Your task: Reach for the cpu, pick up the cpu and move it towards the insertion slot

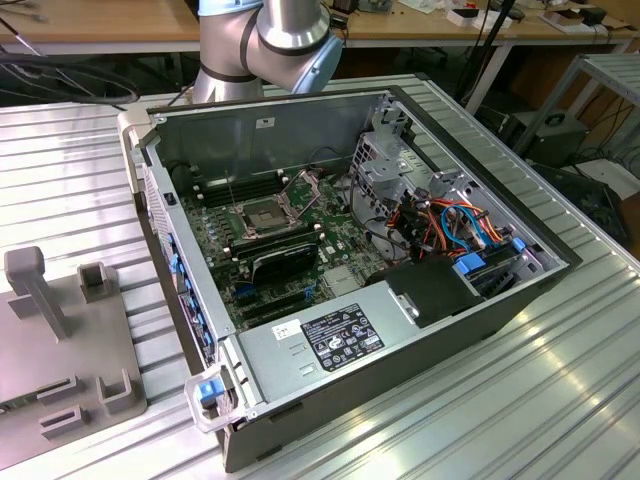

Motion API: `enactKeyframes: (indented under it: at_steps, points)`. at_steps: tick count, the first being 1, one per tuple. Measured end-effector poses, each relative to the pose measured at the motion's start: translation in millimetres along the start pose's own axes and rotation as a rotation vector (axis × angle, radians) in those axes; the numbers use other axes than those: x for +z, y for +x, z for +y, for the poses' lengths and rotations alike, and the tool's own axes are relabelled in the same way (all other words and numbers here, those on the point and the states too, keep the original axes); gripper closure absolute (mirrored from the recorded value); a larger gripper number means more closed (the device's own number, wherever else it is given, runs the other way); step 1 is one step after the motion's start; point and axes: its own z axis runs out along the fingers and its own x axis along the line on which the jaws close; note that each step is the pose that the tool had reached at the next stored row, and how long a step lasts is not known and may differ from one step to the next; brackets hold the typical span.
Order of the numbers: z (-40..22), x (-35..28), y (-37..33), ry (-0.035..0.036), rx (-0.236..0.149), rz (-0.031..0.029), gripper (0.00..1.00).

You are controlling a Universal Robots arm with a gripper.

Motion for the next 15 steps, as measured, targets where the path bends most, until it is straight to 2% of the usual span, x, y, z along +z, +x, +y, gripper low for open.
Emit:
enactKeyframes:
  at_steps: [9,11,12,13,15]
  points:
    - [-2.2,17.4,-0.1,-0.0002,-0.002,-0.0002,0.33]
    - [-2.5,21.1,0.0,-0.0001,-0.026,0.0009,0.33]
    - [-2.6,23.6,-0.1,-0.0001,-0.063,0.0026,0.33]
    - [-2.6,24.5,-0.1,-0.0002,-0.081,0.0034,0.33]
    - [-2.7,26.2,-0.1,-0.0002,-0.093,0.0039,0.33]
